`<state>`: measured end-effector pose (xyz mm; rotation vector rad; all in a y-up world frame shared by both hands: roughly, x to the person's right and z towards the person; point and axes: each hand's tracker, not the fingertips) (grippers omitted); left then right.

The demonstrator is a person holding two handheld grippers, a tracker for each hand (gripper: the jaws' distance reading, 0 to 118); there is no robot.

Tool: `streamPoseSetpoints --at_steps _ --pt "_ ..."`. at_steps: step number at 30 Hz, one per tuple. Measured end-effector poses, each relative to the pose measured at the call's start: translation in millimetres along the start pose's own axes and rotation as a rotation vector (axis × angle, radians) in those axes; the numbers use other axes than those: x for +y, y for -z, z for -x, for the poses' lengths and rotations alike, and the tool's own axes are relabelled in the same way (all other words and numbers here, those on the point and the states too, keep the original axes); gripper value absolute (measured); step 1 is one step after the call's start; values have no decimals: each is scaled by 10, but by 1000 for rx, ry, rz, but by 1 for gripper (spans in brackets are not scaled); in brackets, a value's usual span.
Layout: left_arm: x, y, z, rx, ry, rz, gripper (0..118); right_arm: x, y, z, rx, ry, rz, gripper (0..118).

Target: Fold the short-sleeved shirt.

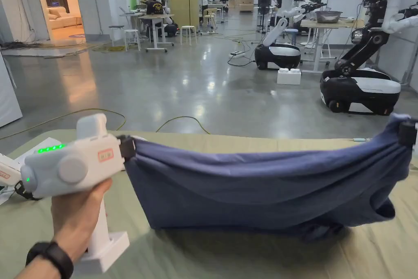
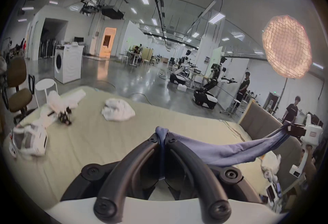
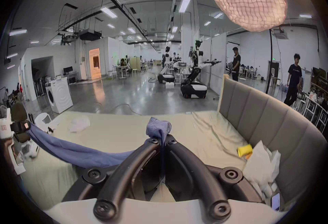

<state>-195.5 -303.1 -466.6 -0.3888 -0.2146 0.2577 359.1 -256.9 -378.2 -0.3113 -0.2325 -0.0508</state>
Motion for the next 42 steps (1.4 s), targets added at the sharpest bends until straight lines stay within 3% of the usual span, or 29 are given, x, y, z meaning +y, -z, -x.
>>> streamPoseSetpoints --at_steps 3,5,12,18,23,24,25,26,27,28,30,34,38,40,42 --pt "-499 -430 88 -69 17 90 5 -549 -456 -159 24 32 51 2" --pt "-783 -666 172 -35 94 125 5 -903 -710 -275 41 47 92 2" --pt "-1832 -1566 539 16 65 195 5 -2053 -1724 -473 42 144 242 2" --pt "-2474 -1959 717 30 47 334 5 -2712 -2166 -481 43 111 400 2" --pt "-2797 -1903 825 49 67 489 7 -3103 -2128 -450 35 51 545 3" --pt "-2822 -1892 815 63 78 497 15 -3148 -2105 -440 35 40 569 9" --pt "-2836 -1888 826 91 96 504 36 -3192 -2095 -425 25 24 606 25" --pt "-2826 -1888 838 90 81 503 74 -3235 -2105 -423 20 11 612 64" --pt "-2802 -1918 850 89 65 491 92 -3280 -2104 -452 23 17 613 83" --pt "-2757 -1989 827 90 54 445 99 -3304 -2142 -467 24 21 611 88" --pt "-2640 -2112 757 90 57 381 99 -3313 -2237 -466 -1 20 596 88" --pt "-2409 -2474 458 59 126 139 99 -3132 -2557 -396 52 58 391 88" --pt "-2228 -2737 101 56 198 1 98 -2852 -2816 -166 57 30 210 86" --pt "-2147 -2821 -66 47 234 -30 97 -2693 -2914 -36 49 6 138 76" --pt "-2068 -2867 -173 25 242 -14 93 -2579 -2979 40 47 4 63 44"
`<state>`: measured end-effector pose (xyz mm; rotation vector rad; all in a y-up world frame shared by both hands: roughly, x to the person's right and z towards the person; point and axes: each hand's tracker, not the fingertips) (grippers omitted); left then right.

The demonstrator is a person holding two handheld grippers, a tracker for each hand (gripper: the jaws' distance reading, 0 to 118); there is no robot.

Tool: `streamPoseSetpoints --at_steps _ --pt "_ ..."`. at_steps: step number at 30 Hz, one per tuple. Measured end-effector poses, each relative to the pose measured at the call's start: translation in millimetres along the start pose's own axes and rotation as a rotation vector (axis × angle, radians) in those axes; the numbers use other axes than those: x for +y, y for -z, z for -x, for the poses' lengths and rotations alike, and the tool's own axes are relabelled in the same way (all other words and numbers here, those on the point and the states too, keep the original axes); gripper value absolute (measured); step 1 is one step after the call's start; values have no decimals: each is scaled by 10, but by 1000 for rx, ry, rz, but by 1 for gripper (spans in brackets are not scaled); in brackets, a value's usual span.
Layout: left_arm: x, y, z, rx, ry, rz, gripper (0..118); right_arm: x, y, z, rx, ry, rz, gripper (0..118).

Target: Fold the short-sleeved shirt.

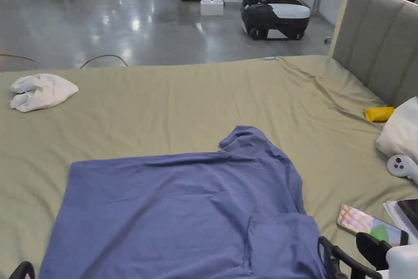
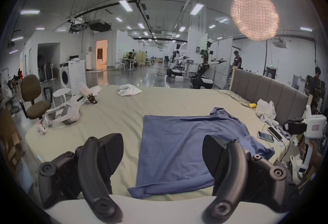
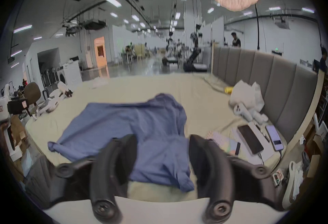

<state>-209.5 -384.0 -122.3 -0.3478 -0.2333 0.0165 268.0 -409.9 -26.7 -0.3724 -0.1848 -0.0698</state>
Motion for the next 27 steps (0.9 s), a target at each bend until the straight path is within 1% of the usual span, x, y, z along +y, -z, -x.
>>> streamPoseSetpoints --at_steps 1,2,4,5,6,8,10,13,15,16,17,19,20,22,24,25,27 --pt "37 -15 -41 2 3 6 85 66 -27 32 16 4 -17 21" --pt "50 -22 -64 3 4 7 61 101 -40 52 16 5 -28 1" --pt "67 -50 -89 -9 6 2 4 142 -60 90 14 2 -49 0" --pt "62 -59 -110 -3 14 -8 0 168 -66 82 31 2 -50 0" --pt "67 -96 -144 26 25 -44 0 186 -54 80 50 3 -40 0" --pt "86 -100 -98 -4 -9 -32 0 179 -36 93 49 -5 -35 0" --pt "101 -80 -41 6 -41 -9 0 204 -16 126 48 -9 -28 0" --pt "66 -16 101 31 -50 31 0 170 19 97 55 20 -26 0" --pt "-3 122 275 30 -77 147 0 139 46 79 60 40 -17 0" --pt "-81 231 382 23 -100 245 1 121 59 68 66 50 -9 0" --pt "-177 331 475 23 -122 311 19 99 66 53 73 60 -1 0" --pt "-470 571 689 18 -183 423 69 56 91 34 86 80 17 0" --pt "-593 658 773 -5 -212 454 78 41 101 28 90 84 25 0" --pt "-861 867 950 -1 -289 526 78 14 103 14 92 91 38 0" --pt "-1019 1029 1043 -18 -330 590 77 0 98 -6 89 94 49 0" --pt "-1079 1111 1064 -7 -325 630 77 -9 85 -29 85 96 53 0" --pt "-1058 1196 914 -18 -308 688 75 -24 74 -64 75 96 64 0"
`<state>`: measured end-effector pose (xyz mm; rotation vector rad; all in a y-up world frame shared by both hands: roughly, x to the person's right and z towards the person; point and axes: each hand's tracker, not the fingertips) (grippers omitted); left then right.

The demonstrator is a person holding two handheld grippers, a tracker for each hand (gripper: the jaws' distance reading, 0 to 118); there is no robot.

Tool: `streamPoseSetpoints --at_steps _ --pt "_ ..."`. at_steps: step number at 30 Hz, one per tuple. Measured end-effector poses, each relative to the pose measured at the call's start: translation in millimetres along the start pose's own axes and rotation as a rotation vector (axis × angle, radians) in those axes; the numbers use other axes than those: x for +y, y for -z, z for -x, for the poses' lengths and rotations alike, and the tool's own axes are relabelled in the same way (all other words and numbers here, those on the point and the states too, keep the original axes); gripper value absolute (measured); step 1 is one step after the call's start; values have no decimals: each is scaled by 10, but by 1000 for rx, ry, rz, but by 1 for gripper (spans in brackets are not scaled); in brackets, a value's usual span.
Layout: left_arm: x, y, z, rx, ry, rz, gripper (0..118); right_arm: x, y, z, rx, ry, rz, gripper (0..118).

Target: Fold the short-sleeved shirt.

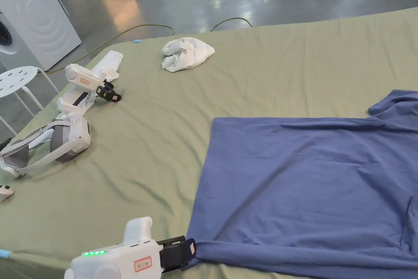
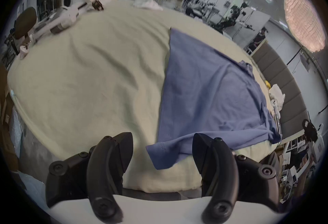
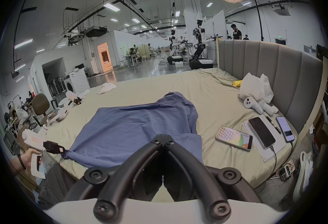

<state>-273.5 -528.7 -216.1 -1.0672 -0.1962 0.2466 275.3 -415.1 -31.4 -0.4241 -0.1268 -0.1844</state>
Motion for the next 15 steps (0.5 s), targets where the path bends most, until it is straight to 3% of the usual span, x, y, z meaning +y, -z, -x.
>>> streamPoseSetpoints --at_steps 1,3,5,6,8,12,13,14,15 --pt "3 44 -13 -2 7 9 72 -7 -9 -18 -6 0 4 0" --pt "-22 135 -29 -28 16 38 50 -15 -50 -44 -21 0 13 0" --pt "-12 189 -66 46 36 65 28 -37 -77 -78 -43 0 19 0" --pt "6 181 -66 43 39 57 22 -33 -91 -78 -53 2 25 0" --pt "-8 180 6 26 53 62 15 -48 -96 -115 -79 13 38 0" --pt "-31 259 -258 127 226 92 15 -113 37 -275 -119 84 141 7" --pt "-25 290 -296 148 255 105 15 -147 135 -323 -122 98 203 13" --pt "-14 311 -318 161 278 114 15 -201 242 -411 -113 109 247 48" --pt "2 325 -323 166 288 120 15 -270 355 -457 -113 122 299 72"
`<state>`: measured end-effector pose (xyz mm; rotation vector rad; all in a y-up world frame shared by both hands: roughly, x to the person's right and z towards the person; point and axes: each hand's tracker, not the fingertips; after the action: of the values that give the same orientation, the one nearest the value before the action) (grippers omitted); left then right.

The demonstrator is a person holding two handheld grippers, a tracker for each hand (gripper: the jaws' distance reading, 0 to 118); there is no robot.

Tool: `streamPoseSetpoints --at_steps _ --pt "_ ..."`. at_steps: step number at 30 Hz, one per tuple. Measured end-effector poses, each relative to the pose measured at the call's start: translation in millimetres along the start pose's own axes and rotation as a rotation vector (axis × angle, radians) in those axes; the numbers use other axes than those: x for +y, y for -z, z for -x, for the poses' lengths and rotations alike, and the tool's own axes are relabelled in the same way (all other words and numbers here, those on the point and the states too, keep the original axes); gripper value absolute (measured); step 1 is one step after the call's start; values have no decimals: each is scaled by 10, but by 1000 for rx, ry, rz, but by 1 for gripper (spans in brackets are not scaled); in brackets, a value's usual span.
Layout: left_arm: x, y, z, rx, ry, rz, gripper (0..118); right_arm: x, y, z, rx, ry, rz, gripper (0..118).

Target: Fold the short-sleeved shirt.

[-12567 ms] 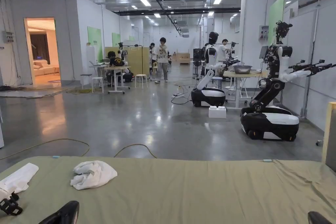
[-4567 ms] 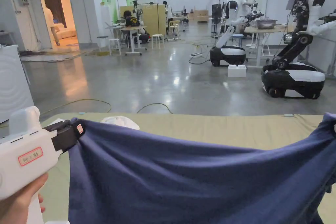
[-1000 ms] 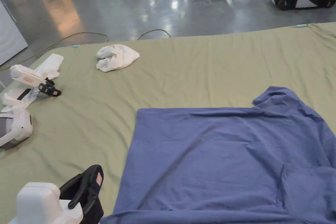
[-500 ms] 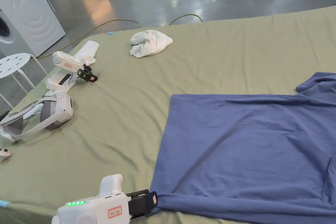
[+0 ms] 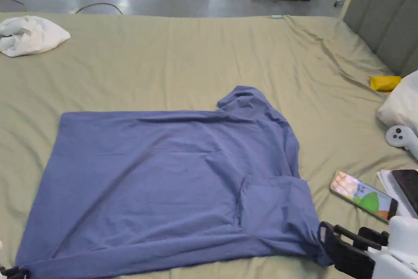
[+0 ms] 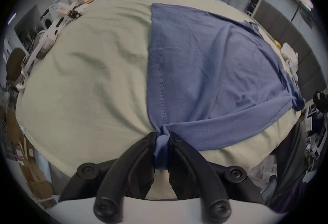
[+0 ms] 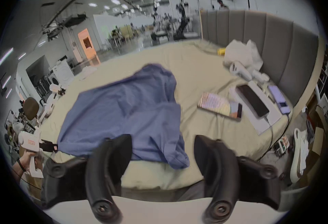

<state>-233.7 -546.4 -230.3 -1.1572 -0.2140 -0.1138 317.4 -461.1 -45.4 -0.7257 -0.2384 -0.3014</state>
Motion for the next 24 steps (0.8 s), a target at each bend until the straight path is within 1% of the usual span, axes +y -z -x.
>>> streamPoseSetpoints --at_steps 1,5,6,7,8,9,10,11,14,16,18,20,23,24 --pt "5 4 2 -4 -7 0 15 -50 126 -20 3 -5 20 77" --pt "-29 -55 -10 -21 -32 -7 15 -179 604 -82 -57 -50 138 76" --pt "-28 -54 -15 -23 -35 -6 15 -186 705 -93 -72 -53 173 77" --pt "-27 -57 -26 -21 -35 -5 15 -179 803 -130 -70 -32 237 76" --pt "-24 -57 -18 -17 -32 -5 15 -162 856 -153 -61 -12 288 68" --pt "-29 -63 -34 -12 -26 -6 15 -148 883 -179 -33 -7 302 53" --pt "-34 -68 -40 -11 -22 -7 15 -137 881 -189 -10 -7 289 27" --pt "-41 -81 -40 -10 -21 -9 15 -125 880 -201 -18 -15 283 9" --pt "-61 -227 -104 -4 -13 -38 9 -102 831 -186 -15 -38 265 8" --pt "-55 -422 -141 4 -3 -78 8 -60 748 -157 -6 -61 208 7" --pt "0 -625 -170 11 6 -151 8 60 692 -155 9 -59 159 7" --pt "151 -769 -154 17 0 -235 8 245 675 -135 37 -54 122 7" --pt "556 -794 -98 -3 -18 -276 8 607 814 -60 34 -97 84 7" --pt "736 -717 -44 -8 -15 -288 8 740 912 -36 36 -99 82 7"
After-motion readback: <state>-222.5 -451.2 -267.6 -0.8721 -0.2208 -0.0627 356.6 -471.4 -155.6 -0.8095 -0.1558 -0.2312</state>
